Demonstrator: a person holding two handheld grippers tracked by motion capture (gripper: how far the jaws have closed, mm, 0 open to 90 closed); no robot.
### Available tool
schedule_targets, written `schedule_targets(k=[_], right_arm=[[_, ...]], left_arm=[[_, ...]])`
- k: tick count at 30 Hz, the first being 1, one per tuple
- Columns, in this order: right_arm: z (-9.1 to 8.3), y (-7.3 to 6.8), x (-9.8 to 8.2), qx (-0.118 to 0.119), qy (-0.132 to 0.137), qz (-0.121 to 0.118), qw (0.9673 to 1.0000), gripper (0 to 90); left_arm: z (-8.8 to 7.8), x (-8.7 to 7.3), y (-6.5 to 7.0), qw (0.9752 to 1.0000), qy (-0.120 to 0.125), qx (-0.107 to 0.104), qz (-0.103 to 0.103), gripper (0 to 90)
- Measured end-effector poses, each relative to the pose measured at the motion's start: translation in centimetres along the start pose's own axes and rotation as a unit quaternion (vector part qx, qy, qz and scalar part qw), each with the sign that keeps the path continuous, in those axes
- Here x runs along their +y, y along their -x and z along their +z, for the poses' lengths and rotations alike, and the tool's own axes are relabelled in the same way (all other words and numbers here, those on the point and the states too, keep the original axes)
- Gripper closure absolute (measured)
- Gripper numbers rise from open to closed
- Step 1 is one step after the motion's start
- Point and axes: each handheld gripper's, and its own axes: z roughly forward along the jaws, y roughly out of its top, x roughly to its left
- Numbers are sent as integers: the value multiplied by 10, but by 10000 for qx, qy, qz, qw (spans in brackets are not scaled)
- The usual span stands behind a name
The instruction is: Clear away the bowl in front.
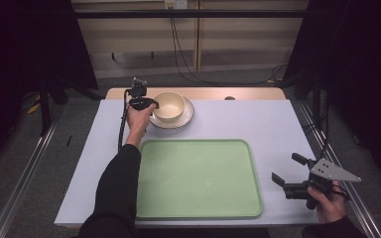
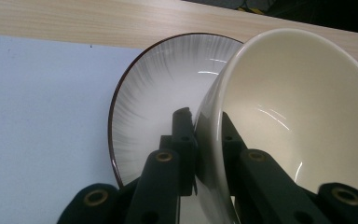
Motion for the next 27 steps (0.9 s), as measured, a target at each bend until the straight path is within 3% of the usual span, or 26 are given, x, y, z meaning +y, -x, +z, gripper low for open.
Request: schedule_targets(k=[10,11,13,27], right_arm=[[-1,0,0,-3,16,-8,10000,4],[-1,0,0,-6,12,-7,10000,4],[-1,0,0,10,9,-35,10000,4],[-1,0,0,-36,20,-53,10000,4]], left_arm=[[-13,-2,0,9999,102,-95,-21,829],[-14,-2,-1,9999,80,-75,56,830],[-16,-3,-1,9998,123,-131,-26,829],[-32,-7,9,9985,106,-463,269,830]])
